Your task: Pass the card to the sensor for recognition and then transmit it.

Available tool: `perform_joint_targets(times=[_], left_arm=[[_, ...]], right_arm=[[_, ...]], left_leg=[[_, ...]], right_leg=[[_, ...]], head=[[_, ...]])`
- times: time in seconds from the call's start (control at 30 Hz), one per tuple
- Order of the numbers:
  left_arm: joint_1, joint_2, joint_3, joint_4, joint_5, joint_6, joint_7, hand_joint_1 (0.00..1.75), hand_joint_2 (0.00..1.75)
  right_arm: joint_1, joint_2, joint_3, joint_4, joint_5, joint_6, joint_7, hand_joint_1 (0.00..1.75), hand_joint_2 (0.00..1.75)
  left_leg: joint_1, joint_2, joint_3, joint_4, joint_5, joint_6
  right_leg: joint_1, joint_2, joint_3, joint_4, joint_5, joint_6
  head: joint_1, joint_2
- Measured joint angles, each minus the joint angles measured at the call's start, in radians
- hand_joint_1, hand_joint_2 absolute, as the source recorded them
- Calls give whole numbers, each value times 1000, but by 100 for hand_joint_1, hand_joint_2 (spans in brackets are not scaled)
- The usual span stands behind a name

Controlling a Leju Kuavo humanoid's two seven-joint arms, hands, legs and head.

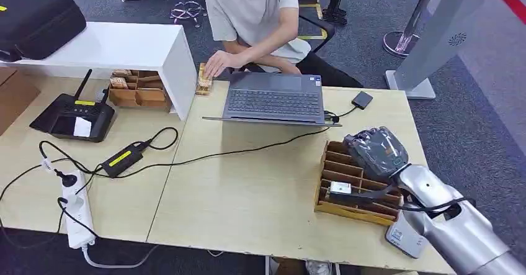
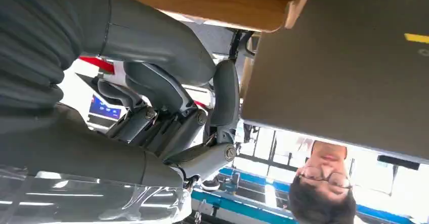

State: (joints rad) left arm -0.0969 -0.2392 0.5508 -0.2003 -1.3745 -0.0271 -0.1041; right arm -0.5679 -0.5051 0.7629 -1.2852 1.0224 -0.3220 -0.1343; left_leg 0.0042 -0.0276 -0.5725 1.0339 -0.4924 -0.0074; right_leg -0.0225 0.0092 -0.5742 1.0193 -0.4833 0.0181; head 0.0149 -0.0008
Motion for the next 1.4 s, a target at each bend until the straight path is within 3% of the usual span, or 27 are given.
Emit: perform_joint_targets(times=[0.17, 0.2, 1.13, 1.4], left_arm=[[0, 0, -5, 0, 0, -1, 2, 0, 175], [0, 0, -5, 0, 0, -1, 2, 0, 175], [-2, -1, -8, 0, 8, -19, -1, 0, 175], [0, 0, -8, 0, 18, -14, -1, 0, 175]], right_arm=[[-2, 2, -13, 14, 6, -6, -5, 175, 175], [-2, 2, -15, 15, 7, -6, -5, 0, 175], [-31, 0, -24, 15, 9, 29, -5, 0, 175], [-33, -33, -27, 31, 9, 47, -2, 0, 175]], left_leg=[[0, 0, 0, 0, 0, 0], [0, 0, 0, 0, 0, 0], [0, 0, 0, 0, 0, 0], [0, 0, 0, 0, 0, 0]], right_leg=[[0, 0, 0, 0, 0, 0], [0, 0, 0, 0, 0, 0], [0, 0, 0, 0, 0, 0], [0, 0, 0, 0, 0, 0]], head=[[0, 0], [0, 0], [0, 0], [0, 0]])
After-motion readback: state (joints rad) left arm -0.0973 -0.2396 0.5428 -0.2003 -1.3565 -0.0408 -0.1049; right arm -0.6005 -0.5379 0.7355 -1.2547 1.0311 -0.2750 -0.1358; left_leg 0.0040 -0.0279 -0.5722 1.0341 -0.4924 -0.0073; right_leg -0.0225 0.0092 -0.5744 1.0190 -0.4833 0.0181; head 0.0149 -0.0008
